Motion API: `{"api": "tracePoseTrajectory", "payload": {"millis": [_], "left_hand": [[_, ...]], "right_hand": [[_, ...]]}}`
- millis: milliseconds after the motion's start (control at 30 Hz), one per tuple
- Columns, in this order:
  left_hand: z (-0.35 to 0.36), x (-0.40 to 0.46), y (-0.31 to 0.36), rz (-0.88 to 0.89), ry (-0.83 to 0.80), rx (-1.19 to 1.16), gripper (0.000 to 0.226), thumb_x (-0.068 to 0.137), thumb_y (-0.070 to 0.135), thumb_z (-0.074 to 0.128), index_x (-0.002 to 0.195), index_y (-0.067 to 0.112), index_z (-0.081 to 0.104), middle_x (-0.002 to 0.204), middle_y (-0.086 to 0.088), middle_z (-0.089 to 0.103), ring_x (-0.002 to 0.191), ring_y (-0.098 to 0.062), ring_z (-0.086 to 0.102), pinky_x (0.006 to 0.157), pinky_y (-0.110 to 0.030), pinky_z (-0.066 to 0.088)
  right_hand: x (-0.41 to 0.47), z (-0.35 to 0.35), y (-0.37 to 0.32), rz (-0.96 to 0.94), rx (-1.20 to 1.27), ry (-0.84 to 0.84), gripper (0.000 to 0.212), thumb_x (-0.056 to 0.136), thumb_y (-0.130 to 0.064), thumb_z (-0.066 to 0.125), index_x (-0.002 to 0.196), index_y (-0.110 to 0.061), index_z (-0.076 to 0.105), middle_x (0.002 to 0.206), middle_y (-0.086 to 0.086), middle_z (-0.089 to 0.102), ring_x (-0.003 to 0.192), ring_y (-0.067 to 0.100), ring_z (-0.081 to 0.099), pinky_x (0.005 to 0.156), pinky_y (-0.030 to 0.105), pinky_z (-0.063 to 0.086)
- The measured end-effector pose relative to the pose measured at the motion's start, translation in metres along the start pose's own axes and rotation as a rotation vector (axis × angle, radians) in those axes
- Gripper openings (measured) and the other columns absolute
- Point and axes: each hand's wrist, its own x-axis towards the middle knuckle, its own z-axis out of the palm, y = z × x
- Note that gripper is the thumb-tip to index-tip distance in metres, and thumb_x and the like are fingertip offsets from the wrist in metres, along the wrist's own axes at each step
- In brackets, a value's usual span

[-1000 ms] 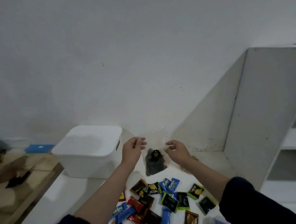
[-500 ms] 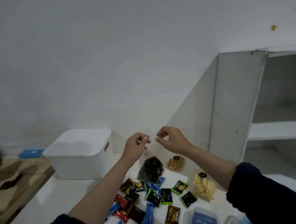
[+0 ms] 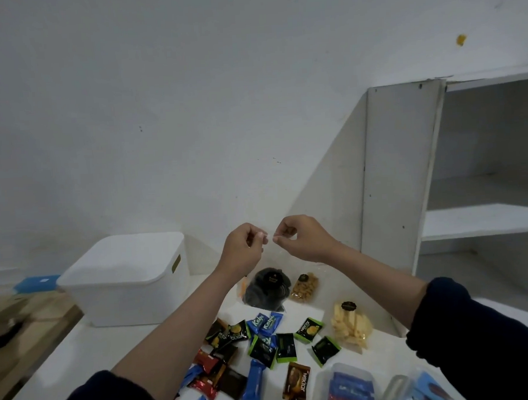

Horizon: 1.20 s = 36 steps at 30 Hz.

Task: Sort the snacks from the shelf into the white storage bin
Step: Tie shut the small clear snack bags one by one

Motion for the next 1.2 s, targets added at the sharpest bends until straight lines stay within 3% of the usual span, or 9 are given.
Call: {"api": "tracePoseTrajectory", "payload": {"millis": [133,267,467,600,833,1100,1200], "left_hand": [[-0.003,-0.001,0.002,0.029,0.011,0.025,0.014,0.093,0.008,0.051,0.084,0.014,0.059,0.075,0.006,0.063,0.069,-0.009,0.059,0.067,-0.019,0.045],[-0.005,-0.002,0.001,0.034,0.033,0.018,0.017,0.092,0.011,0.053,0.076,0.014,0.059,0.073,-0.003,0.064,0.068,-0.017,0.059,0.069,-0.031,0.05],[-0.011,-0.004,0.002,0.028,-0.005,-0.047,0.014,0.094,0.009,0.052,0.089,0.005,0.064,0.075,0.002,0.066,0.06,0.002,0.061,0.061,-0.009,0.048],[-0.015,-0.001,0.002,0.025,-0.061,-0.062,0.012,0.093,0.01,0.054,0.087,0.015,0.063,0.081,0.001,0.068,0.061,0.001,0.063,0.06,-0.009,0.046],[-0.013,-0.001,0.007,0.076,-0.031,-0.006,0.019,0.09,0.009,0.059,0.075,0.02,0.059,0.071,0.003,0.066,0.057,-0.003,0.061,0.062,-0.011,0.046],[-0.008,-0.006,0.012,0.142,0.019,0.021,0.025,0.089,0.008,0.058,0.071,0.025,0.055,0.069,-0.002,0.062,0.066,-0.025,0.059,0.066,-0.036,0.05],[-0.009,-0.006,0.014,0.149,0.011,0.012,0.022,0.09,0.009,0.057,0.073,0.023,0.056,0.071,-0.003,0.063,0.065,-0.019,0.059,0.065,-0.033,0.05]], "right_hand": [[0.0,0.002,-0.002,0.001,0.025,-0.001,0.014,0.085,-0.023,0.064,0.086,-0.009,0.069,0.084,0.003,0.07,0.08,0.017,0.064,0.075,0.032,0.054],[0.0,0.006,-0.003,0.016,0.036,0.004,0.015,0.086,-0.023,0.064,0.087,-0.009,0.069,0.083,0.002,0.069,0.08,0.016,0.063,0.074,0.03,0.052],[0.001,0.004,-0.006,0.002,0.042,0.007,0.011,0.087,-0.02,0.063,0.084,-0.011,0.068,0.079,-0.004,0.065,0.075,0.009,0.059,0.069,0.018,0.046],[0.002,0.003,-0.006,-0.003,0.043,0.015,0.011,0.087,-0.019,0.062,0.084,-0.01,0.068,0.078,-0.004,0.065,0.074,0.009,0.059,0.067,0.014,0.044],[-0.001,0.003,-0.005,-0.027,0.042,0.026,0.014,0.087,-0.02,0.062,0.084,-0.008,0.069,0.081,0.001,0.068,0.077,0.013,0.061,0.072,0.025,0.05],[-0.003,0.002,-0.005,-0.084,0.044,0.058,0.012,0.087,-0.018,0.062,0.081,-0.008,0.067,0.079,0.002,0.066,0.076,0.014,0.06,0.071,0.025,0.049],[-0.004,0.0,-0.007,-0.121,0.043,0.081,0.011,0.086,-0.014,0.062,0.08,-0.007,0.066,0.078,0.004,0.066,0.075,0.018,0.06,0.071,0.027,0.049]]}}
